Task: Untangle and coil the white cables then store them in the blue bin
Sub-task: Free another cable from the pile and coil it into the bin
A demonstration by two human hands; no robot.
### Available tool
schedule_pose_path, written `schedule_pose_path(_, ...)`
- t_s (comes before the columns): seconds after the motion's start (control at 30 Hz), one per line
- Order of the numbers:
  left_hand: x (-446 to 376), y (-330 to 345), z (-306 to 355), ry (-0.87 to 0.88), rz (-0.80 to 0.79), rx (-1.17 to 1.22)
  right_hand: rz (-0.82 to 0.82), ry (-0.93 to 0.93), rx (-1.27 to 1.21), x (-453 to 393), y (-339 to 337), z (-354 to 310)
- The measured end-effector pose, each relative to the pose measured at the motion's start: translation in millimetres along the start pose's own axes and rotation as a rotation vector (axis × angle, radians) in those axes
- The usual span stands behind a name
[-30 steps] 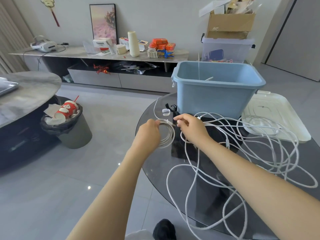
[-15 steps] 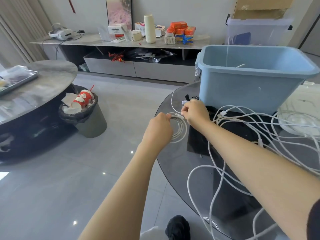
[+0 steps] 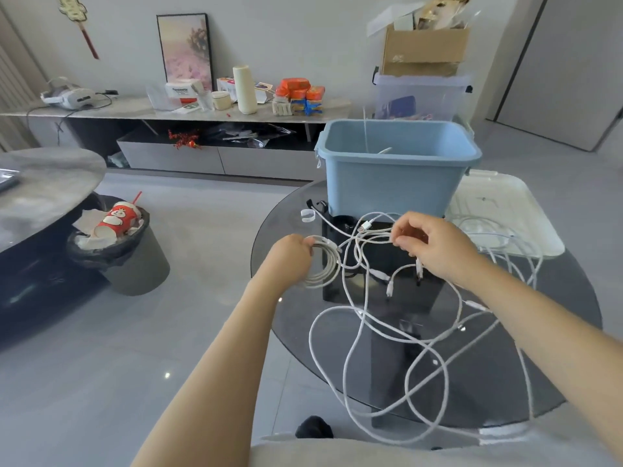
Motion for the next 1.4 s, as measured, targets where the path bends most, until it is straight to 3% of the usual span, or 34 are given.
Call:
schedule_pose_path(0.27,1,19,18,-0.002,0.023,0.014,-0.026,0.024,0.149,21,-42,23)
schedule_pose_path(0.9,-7,22,15,0.009,0.078,-0.062,-0.010,-0.088,0.164,19,-55,27)
schedule_pose_path(1.13,-2,21,29,0.090,0.101,-0.039,-0.021,-0.076,0.200,21,-42,26)
schedule_pose_path(1.4,19,18,59,0.221,0.147,-0.111,0.101,-0.140,0.257,23,-28,15)
Point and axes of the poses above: each hand's wrist, its own x-axis away from the middle knuckle, its own y-axis out of the palm, z = x × y, the point moved 4 cm from there along -x, towards the middle knuckle, and after that the axes turned 15 degrees about z, right-handed, at the moved point
